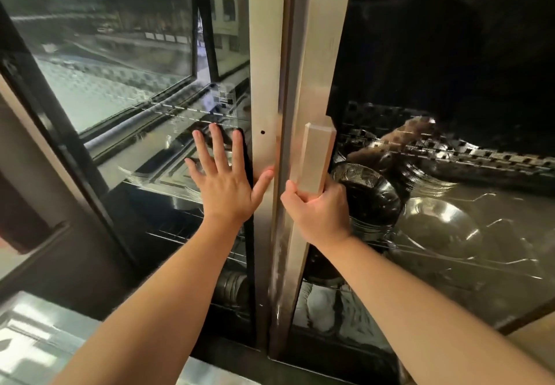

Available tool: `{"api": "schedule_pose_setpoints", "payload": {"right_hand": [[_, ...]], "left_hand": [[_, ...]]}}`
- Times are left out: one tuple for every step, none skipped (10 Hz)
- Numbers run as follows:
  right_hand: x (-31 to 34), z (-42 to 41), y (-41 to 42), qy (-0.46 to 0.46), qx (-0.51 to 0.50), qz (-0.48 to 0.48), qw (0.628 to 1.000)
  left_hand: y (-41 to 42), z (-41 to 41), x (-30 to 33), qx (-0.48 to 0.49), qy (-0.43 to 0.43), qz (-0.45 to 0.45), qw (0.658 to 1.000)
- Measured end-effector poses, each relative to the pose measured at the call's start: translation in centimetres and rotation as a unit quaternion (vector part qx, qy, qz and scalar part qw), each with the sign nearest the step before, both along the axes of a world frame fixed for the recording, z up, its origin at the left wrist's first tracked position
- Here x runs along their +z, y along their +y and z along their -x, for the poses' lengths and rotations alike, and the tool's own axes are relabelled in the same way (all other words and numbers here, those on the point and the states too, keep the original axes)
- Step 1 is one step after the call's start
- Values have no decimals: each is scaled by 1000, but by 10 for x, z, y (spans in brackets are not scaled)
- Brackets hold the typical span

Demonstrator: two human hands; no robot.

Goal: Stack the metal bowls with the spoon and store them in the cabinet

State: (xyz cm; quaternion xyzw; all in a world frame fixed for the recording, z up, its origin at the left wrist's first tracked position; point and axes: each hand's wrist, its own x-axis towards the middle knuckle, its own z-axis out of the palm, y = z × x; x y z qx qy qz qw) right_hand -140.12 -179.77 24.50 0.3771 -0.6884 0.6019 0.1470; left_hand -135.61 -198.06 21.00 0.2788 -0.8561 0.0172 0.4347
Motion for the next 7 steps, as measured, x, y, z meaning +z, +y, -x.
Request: {"api": "schedule_pose_setpoints", "payload": {"right_hand": [[1,0,1,28,-10,-13,999],[8,-2,3,49,-29,-38,998],[14,-8,11,49,-48,-90,994],[23,-18,19,17,-65,-173,983],[39,-28,31,-17,-51,-280,958],[61,-36,50,-69,-8,-400,914],[84,-51,80,-54,-15,-428,902]], "left_hand": [[3,-3,2,-2,-3,0,1000],[9,-12,13,-9,-26,-8,1000],[19,-29,25,-25,-58,-19,998],[26,-50,43,-38,-119,-42,991],[38,-75,69,-51,-168,-112,978],[57,-100,98,-84,-121,-205,968],[81,-130,121,-203,-81,-224,950]]}}
